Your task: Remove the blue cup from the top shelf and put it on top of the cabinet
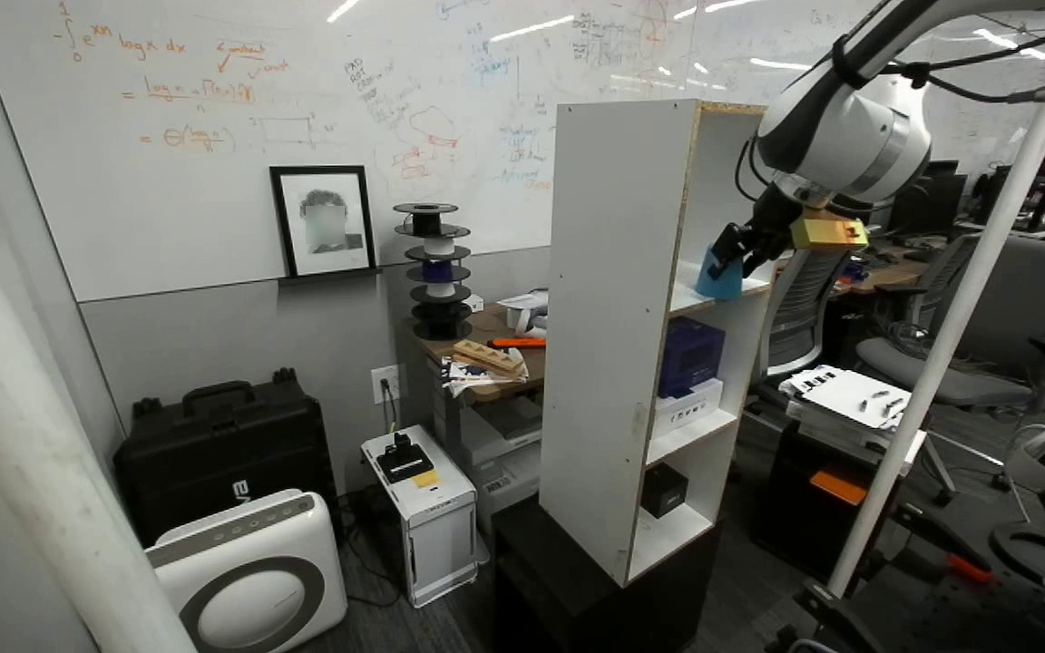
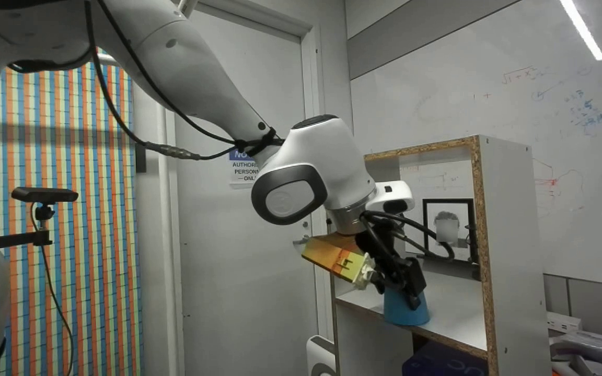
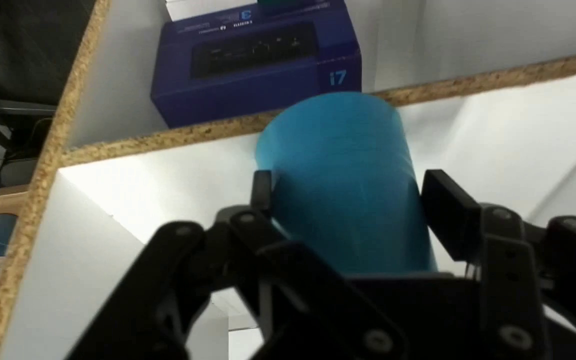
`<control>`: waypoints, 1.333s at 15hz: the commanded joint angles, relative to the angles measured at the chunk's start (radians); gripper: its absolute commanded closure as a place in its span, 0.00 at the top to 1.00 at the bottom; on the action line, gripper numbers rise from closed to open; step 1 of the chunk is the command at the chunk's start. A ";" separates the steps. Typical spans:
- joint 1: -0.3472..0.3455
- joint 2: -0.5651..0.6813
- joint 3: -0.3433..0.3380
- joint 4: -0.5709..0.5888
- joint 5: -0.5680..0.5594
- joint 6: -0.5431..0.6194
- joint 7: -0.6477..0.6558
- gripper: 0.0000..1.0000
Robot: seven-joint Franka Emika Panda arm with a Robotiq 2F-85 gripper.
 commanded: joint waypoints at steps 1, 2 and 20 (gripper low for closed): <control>-0.024 -0.209 0.010 -0.196 -0.159 0.078 0.091 0.48; -0.054 -0.245 0.030 -0.233 -0.207 0.086 0.125 0.48; -0.474 -0.844 0.404 0.004 -0.329 -0.459 0.640 0.48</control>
